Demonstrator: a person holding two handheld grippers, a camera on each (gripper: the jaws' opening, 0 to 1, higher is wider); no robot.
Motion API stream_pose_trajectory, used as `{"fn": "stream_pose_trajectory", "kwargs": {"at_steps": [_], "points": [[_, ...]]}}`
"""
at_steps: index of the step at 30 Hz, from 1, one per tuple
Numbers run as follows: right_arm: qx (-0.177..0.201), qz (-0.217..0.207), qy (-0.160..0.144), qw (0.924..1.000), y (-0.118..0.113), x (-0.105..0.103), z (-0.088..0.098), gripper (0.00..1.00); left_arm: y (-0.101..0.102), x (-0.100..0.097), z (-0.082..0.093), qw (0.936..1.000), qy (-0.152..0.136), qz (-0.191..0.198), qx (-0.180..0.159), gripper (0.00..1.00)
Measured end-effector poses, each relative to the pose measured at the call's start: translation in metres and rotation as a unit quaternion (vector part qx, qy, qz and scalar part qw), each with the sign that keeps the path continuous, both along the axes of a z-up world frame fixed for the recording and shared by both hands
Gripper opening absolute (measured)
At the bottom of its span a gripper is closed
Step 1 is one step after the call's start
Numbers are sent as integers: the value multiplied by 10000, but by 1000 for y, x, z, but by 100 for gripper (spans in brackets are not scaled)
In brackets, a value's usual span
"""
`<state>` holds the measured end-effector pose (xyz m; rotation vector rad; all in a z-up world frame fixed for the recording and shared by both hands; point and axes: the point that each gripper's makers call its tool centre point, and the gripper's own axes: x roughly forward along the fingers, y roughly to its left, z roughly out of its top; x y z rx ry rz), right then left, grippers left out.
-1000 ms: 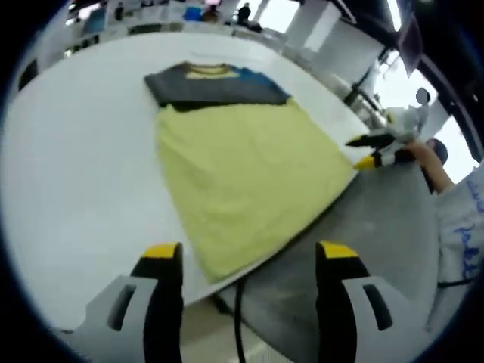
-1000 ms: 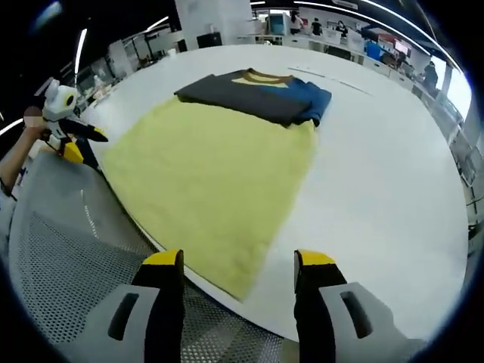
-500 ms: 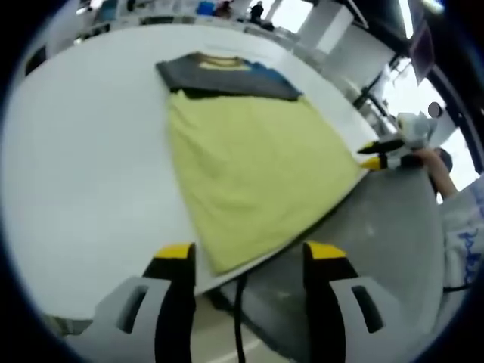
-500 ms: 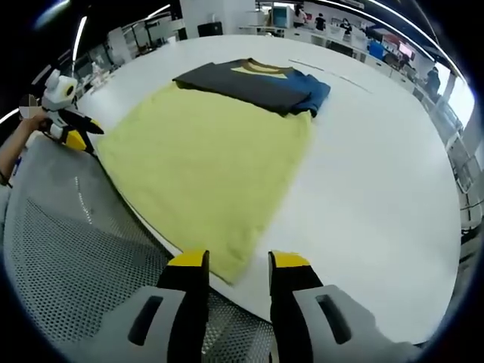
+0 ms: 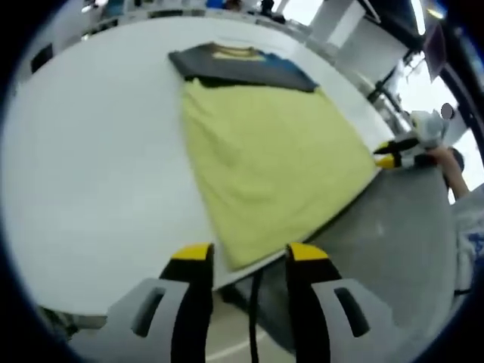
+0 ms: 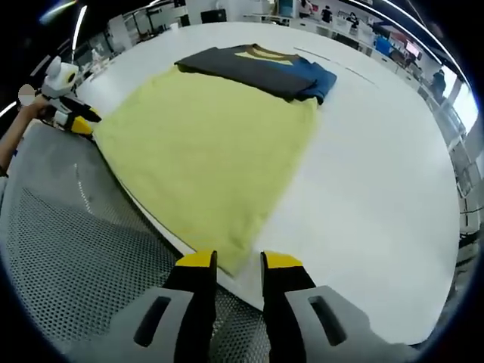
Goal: Fold the garment on the visible template until the final outline fits inside the template.
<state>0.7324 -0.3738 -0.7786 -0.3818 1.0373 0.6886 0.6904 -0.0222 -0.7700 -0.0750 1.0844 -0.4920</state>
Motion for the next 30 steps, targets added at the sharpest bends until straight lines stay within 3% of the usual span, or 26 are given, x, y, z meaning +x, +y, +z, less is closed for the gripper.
{"fn": "stream_pose_trajectory", "kwargs": {"at_steps": [9, 24, 30], "points": [[10, -50, 18, 10000, 2, 2, -4, 18, 1, -5, -3, 9998, 91, 80, 133, 20], [62, -102, 62, 9999, 4, 1, -3, 14, 3, -5, -5, 9995, 119, 68, 278, 14], [-2, -76, 56, 10000, 4, 0, -3, 13, 6, -6, -9, 9993, 164, 66, 330, 5]]}}
